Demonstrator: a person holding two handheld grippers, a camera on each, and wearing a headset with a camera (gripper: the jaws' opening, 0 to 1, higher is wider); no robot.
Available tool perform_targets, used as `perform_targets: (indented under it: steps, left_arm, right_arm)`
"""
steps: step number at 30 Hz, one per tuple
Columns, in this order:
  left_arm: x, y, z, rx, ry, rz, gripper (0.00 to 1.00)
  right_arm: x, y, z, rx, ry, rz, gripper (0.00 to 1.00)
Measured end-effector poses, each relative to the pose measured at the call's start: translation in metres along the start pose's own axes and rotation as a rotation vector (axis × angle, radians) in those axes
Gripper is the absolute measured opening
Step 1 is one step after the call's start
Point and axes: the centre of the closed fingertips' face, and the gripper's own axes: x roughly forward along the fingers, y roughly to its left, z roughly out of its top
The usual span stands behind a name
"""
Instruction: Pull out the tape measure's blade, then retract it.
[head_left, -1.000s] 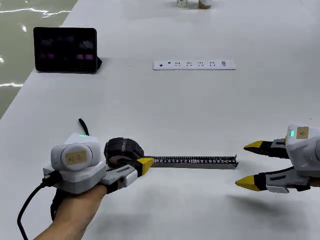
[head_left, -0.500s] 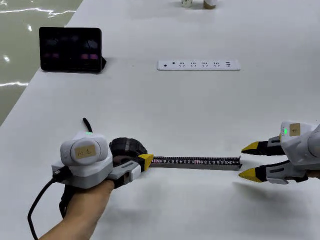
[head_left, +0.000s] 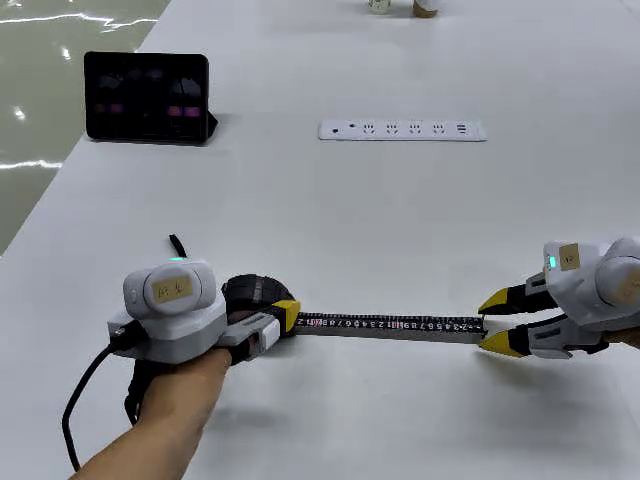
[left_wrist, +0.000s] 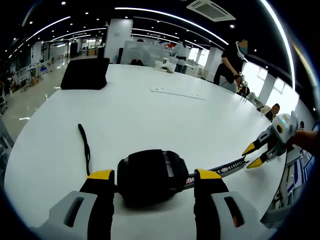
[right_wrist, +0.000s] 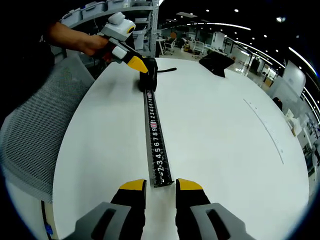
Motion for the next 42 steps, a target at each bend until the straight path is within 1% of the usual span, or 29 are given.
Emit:
perform_targets:
  steps: [5,14,23,33,36,42]
  left_arm:
    - [0.002,-0.001,0.001,0.000,0.002,0.003,0.58]
    - [0.006,0.000,0.000,-0.008,0.012,0.015,0.56]
    - [0.012,0.001,0.000,-0.012,0.019,0.027,0.58]
    - [0.017,0.001,-0.002,-0.007,0.036,0.056,0.61]
    - [0.019,0.001,-0.003,0.004,0.044,0.068,0.62]
    - [0.021,0.002,-0.005,0.003,0.049,0.084,0.63]
  right_arm:
    - [0.003,0.001,0.000,-0.031,0.022,0.021,0.17]
    - [0.005,0.000,-0.002,-0.053,0.037,0.047,0.13]
    - [0.006,0.001,-0.004,-0.046,0.042,0.076,0.13]
    - [0.006,0.003,-0.003,-0.043,0.042,0.083,0.11]
    - [0.005,0.003,-0.002,-0.043,0.044,0.083,0.11]
    - [0.005,0.002,-0.003,-0.044,0.048,0.081,0.11]
